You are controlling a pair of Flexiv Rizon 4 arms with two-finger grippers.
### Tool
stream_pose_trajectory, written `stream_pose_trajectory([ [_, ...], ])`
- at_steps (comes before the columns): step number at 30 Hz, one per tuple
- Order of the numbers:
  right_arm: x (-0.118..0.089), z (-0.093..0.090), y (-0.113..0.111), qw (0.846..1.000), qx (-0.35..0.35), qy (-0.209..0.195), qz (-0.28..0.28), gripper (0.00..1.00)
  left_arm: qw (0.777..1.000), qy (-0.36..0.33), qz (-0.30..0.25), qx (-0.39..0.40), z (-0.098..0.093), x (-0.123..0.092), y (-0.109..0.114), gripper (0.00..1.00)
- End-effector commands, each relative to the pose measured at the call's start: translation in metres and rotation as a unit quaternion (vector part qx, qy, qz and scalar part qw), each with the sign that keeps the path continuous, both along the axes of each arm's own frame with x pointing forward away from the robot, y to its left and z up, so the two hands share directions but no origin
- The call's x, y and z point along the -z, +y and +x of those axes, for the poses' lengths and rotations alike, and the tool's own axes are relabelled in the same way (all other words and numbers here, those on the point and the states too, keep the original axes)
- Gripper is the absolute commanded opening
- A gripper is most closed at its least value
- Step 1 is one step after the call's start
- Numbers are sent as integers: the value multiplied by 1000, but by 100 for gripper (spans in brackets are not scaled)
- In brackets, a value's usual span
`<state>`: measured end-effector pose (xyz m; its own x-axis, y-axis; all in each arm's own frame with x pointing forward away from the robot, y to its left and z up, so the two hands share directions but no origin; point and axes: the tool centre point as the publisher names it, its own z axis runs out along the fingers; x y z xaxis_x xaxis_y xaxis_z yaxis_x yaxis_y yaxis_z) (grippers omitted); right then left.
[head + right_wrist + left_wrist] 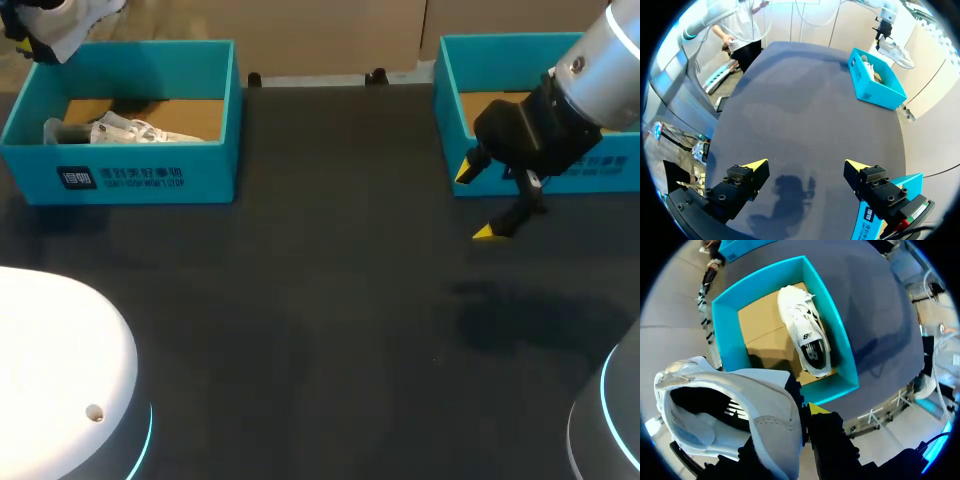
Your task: Take the shoe out of the shoebox, open the shoe tongue, remove and reinsert the insole, then place the shoe into the shoebox
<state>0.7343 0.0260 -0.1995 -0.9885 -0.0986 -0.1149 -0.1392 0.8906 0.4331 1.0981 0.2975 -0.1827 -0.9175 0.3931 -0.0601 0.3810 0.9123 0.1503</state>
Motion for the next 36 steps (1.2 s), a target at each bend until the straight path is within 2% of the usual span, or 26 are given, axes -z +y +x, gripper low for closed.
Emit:
stream_pose_trajectory([
  [1,1,0,1,1000,0,0,-1,100,989,29,-9,143,2,-3,9,0],
  [7,1,0,1,1000,0,0,-1,100,971,88,30,221,17,-3,16,0],
  [14,1,0,1,1000,0,0,-1,100,933,126,22,336,35,-6,26,0],
  [20,1,0,1,1000,0,0,-1,100,896,131,20,423,41,-4,34,0],
  [25,1,0,1,1000,0,0,-1,100,878,142,15,458,47,0,37,0],
  [28,1,0,1,1000,0,0,-1,100,877,139,37,459,48,5,36,0],
  [36,1,0,1,1000,0,0,-1,100,877,140,35,458,48,6,36,0],
])
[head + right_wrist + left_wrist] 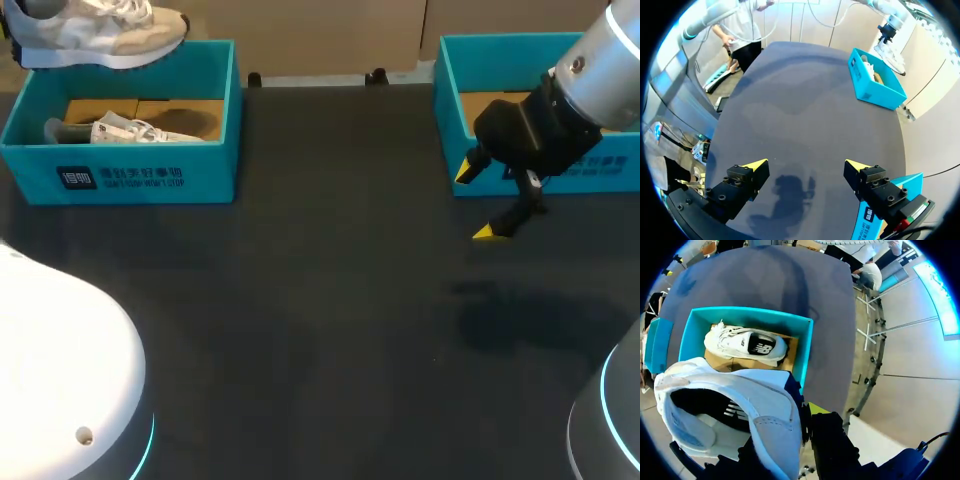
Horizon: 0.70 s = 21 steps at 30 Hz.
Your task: Take the shoe out of the shoebox, open the shoe tongue, remove and reinsert the insole, then place the shoe into the shoebox
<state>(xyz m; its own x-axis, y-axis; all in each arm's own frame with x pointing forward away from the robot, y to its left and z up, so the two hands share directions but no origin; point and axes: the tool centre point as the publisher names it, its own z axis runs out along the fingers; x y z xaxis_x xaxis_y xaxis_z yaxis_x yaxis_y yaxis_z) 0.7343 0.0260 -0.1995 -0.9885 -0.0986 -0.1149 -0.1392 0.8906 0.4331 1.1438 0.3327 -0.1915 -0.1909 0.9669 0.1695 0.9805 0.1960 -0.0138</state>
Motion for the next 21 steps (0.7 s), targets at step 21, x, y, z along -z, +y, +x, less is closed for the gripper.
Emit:
stream_pose_trajectory([
  [21,1,0,1,1000,0,0,-1,100,1000,-9,0,-3,4,11,-5,0],
])
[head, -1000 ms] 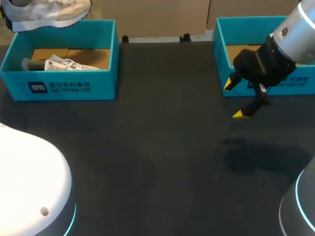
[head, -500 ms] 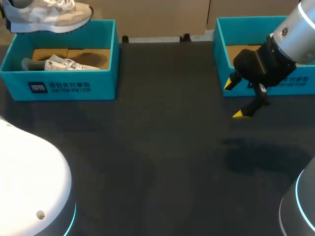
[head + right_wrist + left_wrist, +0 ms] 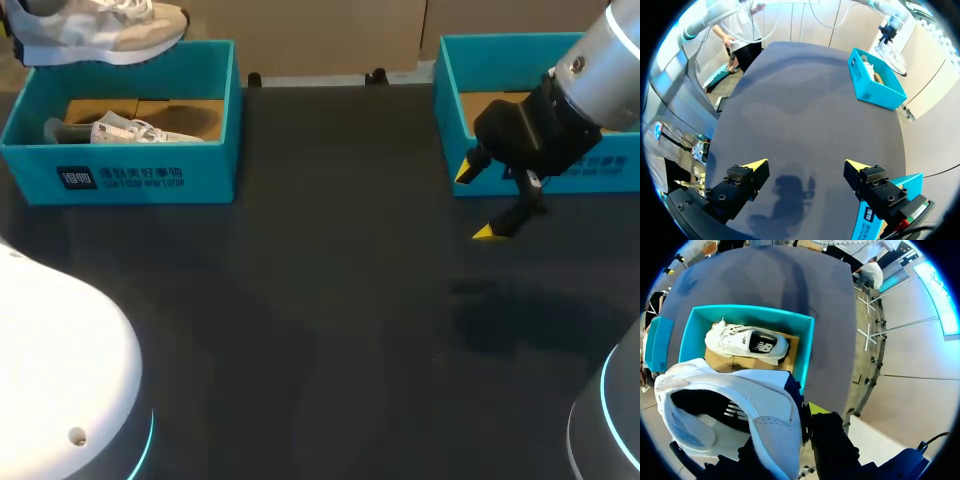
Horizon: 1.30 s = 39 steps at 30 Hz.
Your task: Take the shoe out of the shoebox, open the shoe tongue, remove and reinsert the insole, then place the shoe into the shoebox
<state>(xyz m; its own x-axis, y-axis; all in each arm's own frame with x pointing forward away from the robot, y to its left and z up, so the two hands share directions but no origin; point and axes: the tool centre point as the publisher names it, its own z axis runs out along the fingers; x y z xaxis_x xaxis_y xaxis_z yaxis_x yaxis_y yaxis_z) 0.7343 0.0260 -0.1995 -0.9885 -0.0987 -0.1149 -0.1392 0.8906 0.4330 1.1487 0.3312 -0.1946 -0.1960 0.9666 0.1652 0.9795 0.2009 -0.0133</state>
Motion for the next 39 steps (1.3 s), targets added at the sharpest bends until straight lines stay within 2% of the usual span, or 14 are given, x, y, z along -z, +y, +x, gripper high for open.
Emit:
stream_pose_trajectory([
  [1,1,0,1,1000,0,0,-1,100,1000,-6,3,5,-1,10,-5,0],
  [22,1,0,1,1000,0,0,-1,100,999,-15,12,29,-14,55,-19,0],
  [39,1,0,1,1000,0,0,-1,100,1000,-8,6,26,-5,87,-27,0],
])
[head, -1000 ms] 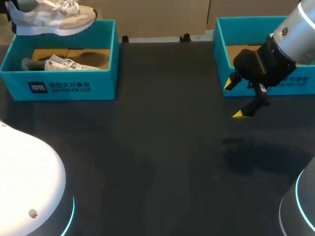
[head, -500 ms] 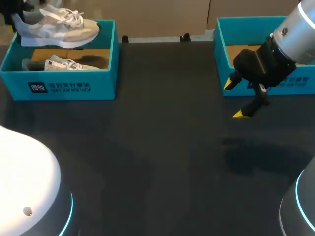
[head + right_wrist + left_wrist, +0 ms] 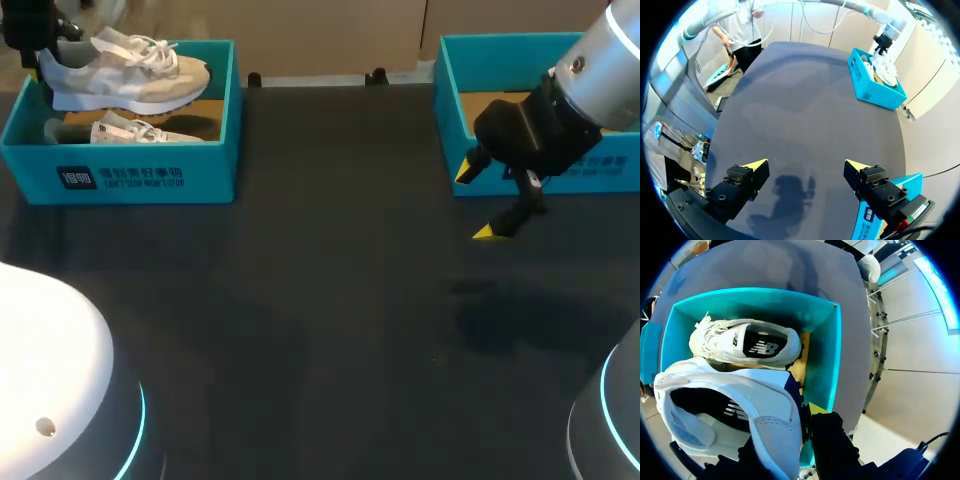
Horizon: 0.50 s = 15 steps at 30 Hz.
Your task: Take the shoe out of the shoebox, open the shoe tongue, remove and reinsert the insole, then place the shoe into the shoebox
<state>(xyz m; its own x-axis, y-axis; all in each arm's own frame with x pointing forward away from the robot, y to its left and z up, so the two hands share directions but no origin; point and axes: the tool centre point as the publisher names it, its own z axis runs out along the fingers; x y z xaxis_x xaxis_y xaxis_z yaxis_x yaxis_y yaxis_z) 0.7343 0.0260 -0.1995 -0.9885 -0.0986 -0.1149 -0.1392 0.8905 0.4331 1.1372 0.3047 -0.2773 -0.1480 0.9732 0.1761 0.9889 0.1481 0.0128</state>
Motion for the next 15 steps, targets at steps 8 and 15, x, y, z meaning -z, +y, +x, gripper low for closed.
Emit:
stream_pose_trajectory([
  [8,1,0,1,1000,0,0,-1,100,1000,-2,-7,-2,16,14,-7,0],
  [15,1,0,1,1000,0,0,-1,100,1000,-7,-13,7,24,22,-9,0],
])
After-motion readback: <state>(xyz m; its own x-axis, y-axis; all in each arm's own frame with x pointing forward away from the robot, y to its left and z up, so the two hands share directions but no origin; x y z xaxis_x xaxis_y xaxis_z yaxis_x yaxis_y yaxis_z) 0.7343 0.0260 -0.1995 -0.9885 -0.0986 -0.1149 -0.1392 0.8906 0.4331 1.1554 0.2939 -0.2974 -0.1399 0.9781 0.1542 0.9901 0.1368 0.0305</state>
